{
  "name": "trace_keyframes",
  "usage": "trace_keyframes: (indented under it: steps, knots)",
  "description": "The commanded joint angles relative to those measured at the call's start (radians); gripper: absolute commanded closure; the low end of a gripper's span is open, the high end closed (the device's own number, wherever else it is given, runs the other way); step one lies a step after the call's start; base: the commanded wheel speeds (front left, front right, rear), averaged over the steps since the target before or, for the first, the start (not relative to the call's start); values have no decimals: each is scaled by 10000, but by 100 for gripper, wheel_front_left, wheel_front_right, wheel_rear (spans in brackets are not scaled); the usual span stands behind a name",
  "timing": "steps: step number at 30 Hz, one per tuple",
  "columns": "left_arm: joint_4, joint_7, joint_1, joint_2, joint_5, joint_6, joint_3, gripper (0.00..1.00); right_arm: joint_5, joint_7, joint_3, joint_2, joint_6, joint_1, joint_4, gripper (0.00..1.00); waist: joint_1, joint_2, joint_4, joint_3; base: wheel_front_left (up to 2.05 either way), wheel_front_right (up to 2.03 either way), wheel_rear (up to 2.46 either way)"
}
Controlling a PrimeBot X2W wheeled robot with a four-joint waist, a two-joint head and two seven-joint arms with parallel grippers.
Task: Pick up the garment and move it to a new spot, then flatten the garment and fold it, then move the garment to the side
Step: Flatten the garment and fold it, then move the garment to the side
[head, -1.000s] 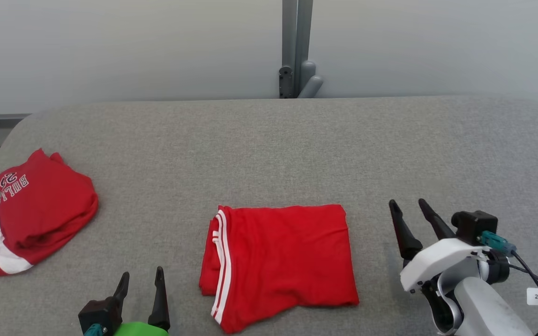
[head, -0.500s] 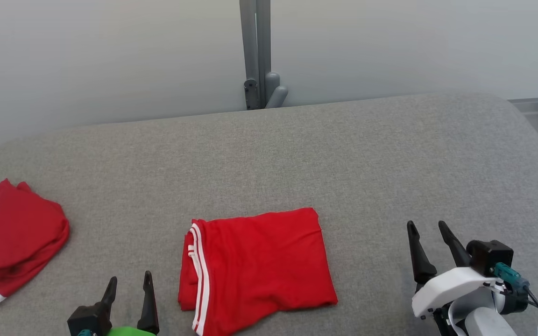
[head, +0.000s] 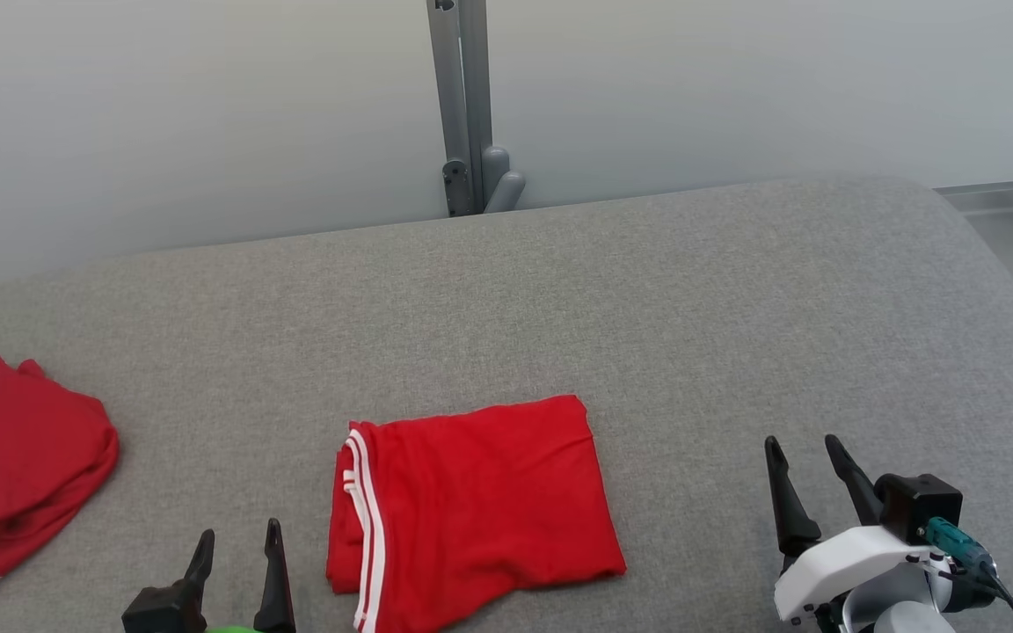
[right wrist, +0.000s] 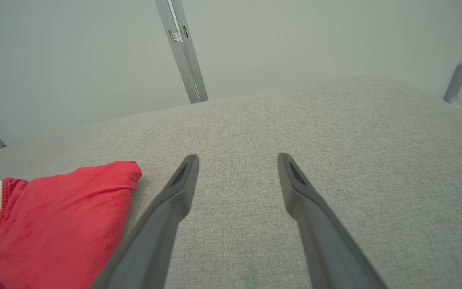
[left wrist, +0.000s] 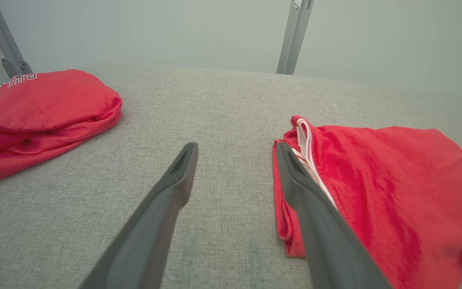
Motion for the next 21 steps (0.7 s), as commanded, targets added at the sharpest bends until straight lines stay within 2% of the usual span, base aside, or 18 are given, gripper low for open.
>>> trace_keyframes:
  steps: [1, 10, 21]
  knots:
    - [-22, -2, 102, 30, 83, 19, 29, 0, -142, -43, -16, -20, -2, 92, -47, 0, 0, 0, 25, 17, 0, 0, 0]
    - [-100, -2, -15, 30, 3, 2, -112, 0, -269, -43, 31, -7, -2, 131, -152, 0, 0, 0, 436, 272, 0, 0, 0]
    - [-38, -2, -209, 29, 5, 12, -424, 0, -552, -42, 1018, -9, -2, -264, 113, 0, 0, 0, 1832, 658, 0, 0, 0]
